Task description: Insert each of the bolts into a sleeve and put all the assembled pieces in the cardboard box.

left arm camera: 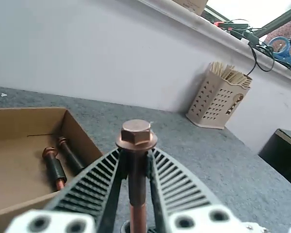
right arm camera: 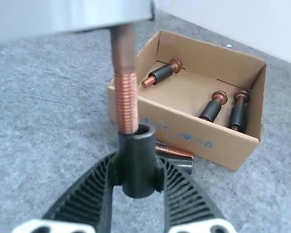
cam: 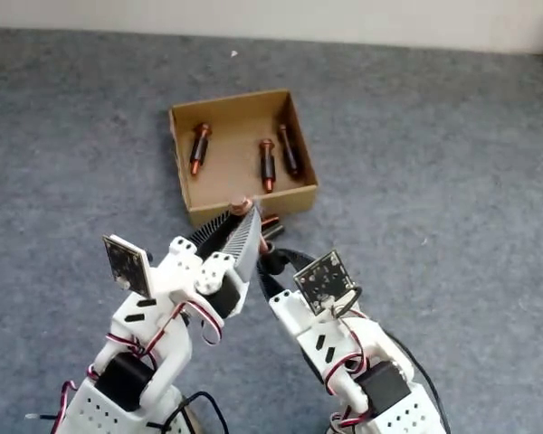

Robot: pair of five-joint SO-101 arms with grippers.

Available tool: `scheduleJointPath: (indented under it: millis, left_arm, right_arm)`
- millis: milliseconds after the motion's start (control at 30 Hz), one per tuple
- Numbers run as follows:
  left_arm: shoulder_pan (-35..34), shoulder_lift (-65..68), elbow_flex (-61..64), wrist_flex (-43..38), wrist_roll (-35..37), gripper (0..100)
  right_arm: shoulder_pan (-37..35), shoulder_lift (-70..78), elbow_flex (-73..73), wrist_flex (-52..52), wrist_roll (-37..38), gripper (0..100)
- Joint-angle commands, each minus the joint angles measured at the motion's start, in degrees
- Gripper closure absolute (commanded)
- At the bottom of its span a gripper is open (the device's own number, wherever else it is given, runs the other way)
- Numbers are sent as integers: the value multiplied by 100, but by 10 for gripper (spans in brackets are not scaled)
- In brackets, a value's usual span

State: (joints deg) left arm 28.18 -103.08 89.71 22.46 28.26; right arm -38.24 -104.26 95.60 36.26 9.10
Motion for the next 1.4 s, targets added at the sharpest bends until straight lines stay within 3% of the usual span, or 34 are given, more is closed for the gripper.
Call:
scheduleJointPath:
  millis: [0, 567, 733, 1367]
  left_arm:
    - [251, -66, 4, -167, -97, 995]
    - [251, -75, -22, -167, -62, 994]
    - [251, -75, -22, -167, -62, 994]
    - [101, -66, 233, -149, -62, 994]
  right_arm:
    - [-66, -92, 295, -224, 62, 994]
    - [-66, -92, 242, -207, 70, 994]
    - [-66, -92, 242, -207, 598, 994]
    - [-66, -92, 242, -207, 598, 994]
